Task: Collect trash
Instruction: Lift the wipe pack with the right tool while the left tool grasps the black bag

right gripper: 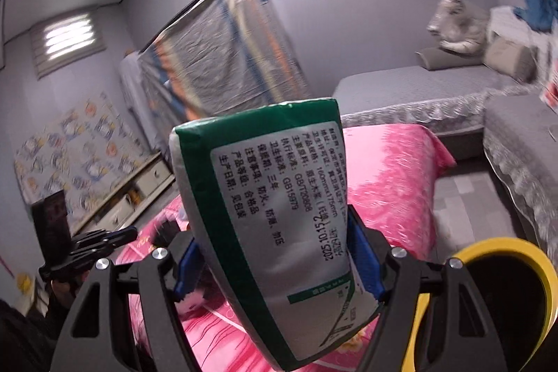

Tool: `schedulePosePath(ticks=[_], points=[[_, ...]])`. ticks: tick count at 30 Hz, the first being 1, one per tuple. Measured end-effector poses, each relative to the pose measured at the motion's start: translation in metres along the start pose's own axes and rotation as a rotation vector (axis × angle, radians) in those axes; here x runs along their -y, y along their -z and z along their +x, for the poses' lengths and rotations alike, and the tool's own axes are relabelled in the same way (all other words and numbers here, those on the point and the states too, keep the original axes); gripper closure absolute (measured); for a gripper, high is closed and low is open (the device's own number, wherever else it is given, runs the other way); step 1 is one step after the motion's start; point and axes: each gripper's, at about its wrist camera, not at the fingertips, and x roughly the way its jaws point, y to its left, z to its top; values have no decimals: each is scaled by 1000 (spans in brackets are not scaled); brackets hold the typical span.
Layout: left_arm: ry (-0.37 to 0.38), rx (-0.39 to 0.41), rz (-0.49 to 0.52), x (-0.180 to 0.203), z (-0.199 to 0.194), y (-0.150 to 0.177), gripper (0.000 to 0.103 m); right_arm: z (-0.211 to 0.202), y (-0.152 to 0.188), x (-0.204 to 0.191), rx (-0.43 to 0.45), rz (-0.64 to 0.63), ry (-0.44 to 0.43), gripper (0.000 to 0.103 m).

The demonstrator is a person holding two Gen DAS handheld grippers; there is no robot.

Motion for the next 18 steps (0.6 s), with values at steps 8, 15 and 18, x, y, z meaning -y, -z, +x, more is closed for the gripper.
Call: schedulePosePath(ticks=[8, 15, 18], points=[[41, -107, 94, 25, 27, -5, 98, -30, 17, 26, 23, 54, 39, 34], [-8, -200, 108, 34, 79, -14, 18, -31, 21, 37, 20, 78, -3, 34], [-15, -272, 115, 37, 113, -26, 23, -27, 22, 35, 7, 78, -5, 34]])
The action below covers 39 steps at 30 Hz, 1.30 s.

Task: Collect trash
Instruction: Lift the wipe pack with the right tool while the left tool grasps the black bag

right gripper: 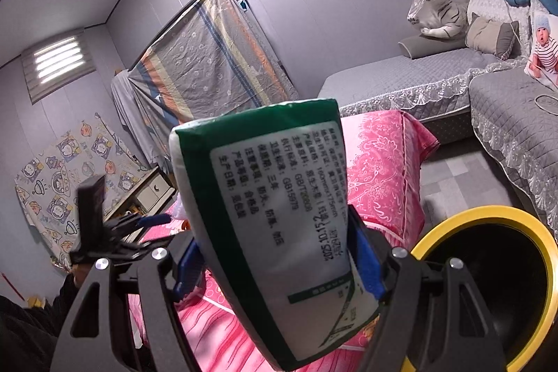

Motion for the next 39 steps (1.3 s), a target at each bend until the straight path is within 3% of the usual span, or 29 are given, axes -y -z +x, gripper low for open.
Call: schedulePosePath(ticks=[4, 9, 12, 14, 15, 19, 25, 28, 33, 35, 36, 37, 39], points=[[15, -94, 60, 14, 43, -16, 44, 1, 0, 3, -3, 14, -12, 34], [-8, -247, 39, 7, 104, -22, 50, -2, 2, 12, -9, 32, -5, 33], [-36, -301, 32, 1, 124, -15, 59, -8, 4, 15, -1, 33, -3, 33], [-35, -309, 20, -2, 130, -13, 67, -11, 4, 18, 6, 39, 1, 33], [-40, -301, 14, -3, 130, -14, 77, -12, 4, 20, 10, 43, 3, 33], [-37, -221, -4, -5, 103, -20, 103, -17, 7, 24, 26, 61, 16, 33], [-28, -45, 34, 5, 43, -32, 103, -37, 11, 35, 81, 95, 44, 33], [-38, -59, 69, 12, 39, -32, 103, -44, 13, 41, 91, 120, 54, 33], [9, -175, 51, 8, 68, -29, 100, -45, 14, 41, 93, 118, 40, 33], [-9, -213, 71, 10, 84, -30, 76, -44, 15, 39, 90, 111, 34, 33], [-8, -218, 58, 8, 89, -29, 37, -43, 14, 38, 86, 106, 31, 33], [-14, -212, 44, 6, 93, -28, 29, -42, 14, 37, 82, 101, 29, 33], [-19, -232, 18, 1, 104, -28, 33, -40, 15, 39, 75, 96, 31, 33]])
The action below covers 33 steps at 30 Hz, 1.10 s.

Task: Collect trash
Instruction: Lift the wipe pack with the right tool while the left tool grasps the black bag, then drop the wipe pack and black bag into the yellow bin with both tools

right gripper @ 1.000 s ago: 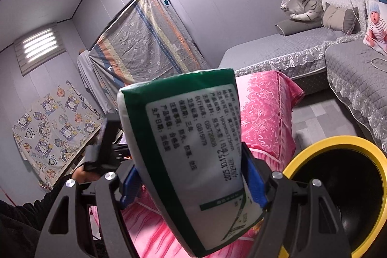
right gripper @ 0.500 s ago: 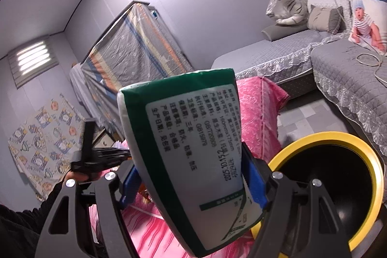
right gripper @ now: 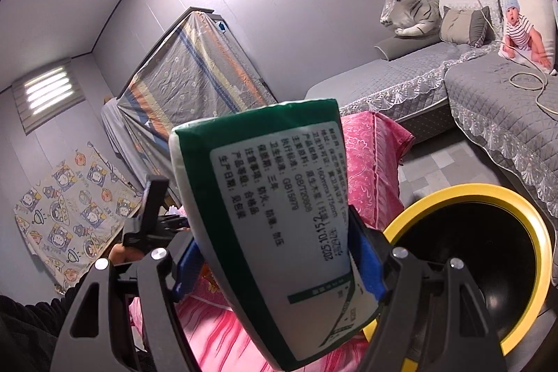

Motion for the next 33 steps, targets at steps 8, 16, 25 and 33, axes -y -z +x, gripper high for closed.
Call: schedulePosePath(ticks=[8, 16, 25, 33], points=[[-36, -110, -38, -9, 37, 8, 75, 5, 1, 10, -12, 21, 0, 33], [-7, 294, -13, 13, -90, -4, 78, -9, -3, 19, 39, 42, 64, 33], [171, 469, 102, 113, -123, -21, 78, -41, -9, 46, 157, 146, 339, 34], [334, 388, 167, 194, -69, -41, 77, -40, 6, 92, 118, 232, 451, 34]])
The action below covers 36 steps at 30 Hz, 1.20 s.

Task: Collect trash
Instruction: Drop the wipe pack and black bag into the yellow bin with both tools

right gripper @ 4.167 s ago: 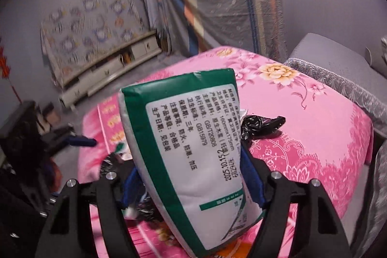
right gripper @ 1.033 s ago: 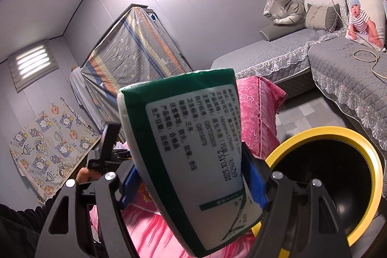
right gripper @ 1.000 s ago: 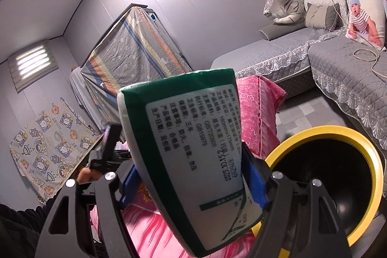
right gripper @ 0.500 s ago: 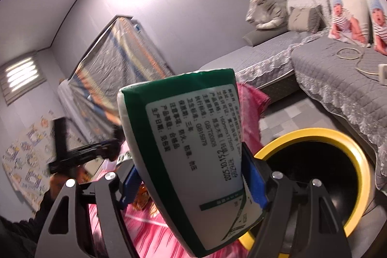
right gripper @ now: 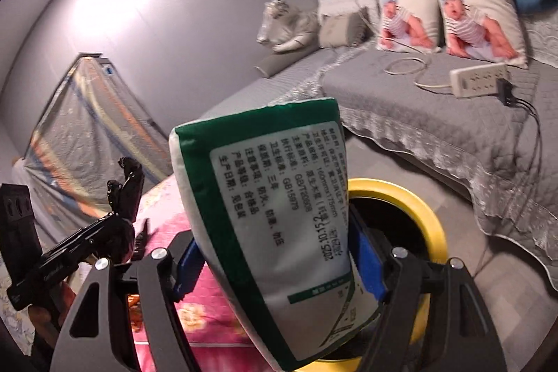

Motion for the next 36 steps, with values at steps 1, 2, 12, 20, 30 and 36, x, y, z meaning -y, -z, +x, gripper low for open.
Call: schedulePosePath(ticks=[1, 2, 12, 20, 30, 36], points=[[10, -12, 5, 7, 14, 1, 77, 3, 2, 5, -3, 10, 11, 34], [17, -23, 8, 9, 24, 3, 77, 6, 3, 8, -7, 16, 15, 34], [84, -155, -62, 20, 105, 28, 77, 38, 15, 41, -68, 80, 62, 33], [69, -202, -85, 16, 135, 35, 75, 51, 16, 55, -86, 117, 93, 32], [54, -118, -184, -3, 108, 29, 19, 21, 3, 64, 25, 136, 185, 18], [13, 10, -229, -17, 51, 23, 12, -3, 4, 39, 74, 52, 144, 18]])
